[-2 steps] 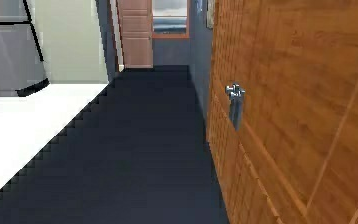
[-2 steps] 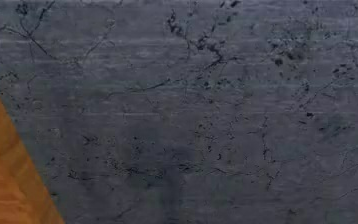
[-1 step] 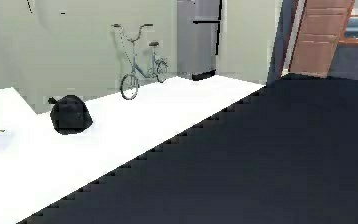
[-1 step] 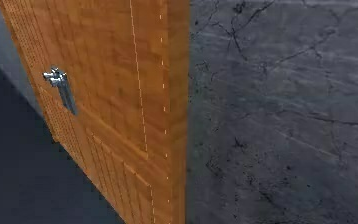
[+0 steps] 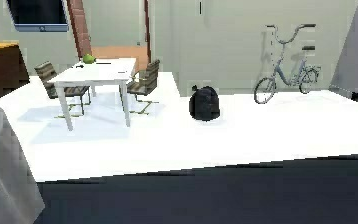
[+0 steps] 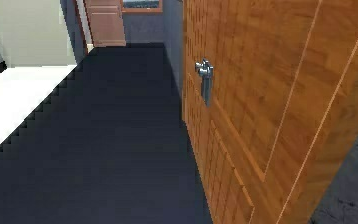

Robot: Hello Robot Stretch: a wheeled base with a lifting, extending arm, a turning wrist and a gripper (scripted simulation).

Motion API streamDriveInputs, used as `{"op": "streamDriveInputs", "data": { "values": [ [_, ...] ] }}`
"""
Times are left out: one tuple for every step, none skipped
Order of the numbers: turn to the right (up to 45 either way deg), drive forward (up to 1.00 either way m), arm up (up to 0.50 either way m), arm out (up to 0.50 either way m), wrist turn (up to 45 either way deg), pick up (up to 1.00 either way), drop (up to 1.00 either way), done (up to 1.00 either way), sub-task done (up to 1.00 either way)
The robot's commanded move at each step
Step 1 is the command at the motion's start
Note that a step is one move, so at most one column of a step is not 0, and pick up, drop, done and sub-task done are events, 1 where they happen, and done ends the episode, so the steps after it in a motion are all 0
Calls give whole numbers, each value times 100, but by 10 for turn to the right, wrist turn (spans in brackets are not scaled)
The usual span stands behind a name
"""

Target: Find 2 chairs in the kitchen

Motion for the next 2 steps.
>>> {"op": "streamDriveInputs", "data": {
  "values": [
    [0, 20, 0, 0, 0, 0, 0, 0, 0],
    [-60, 0, 0, 0, 0, 0, 0, 0, 0]
  ]
}}
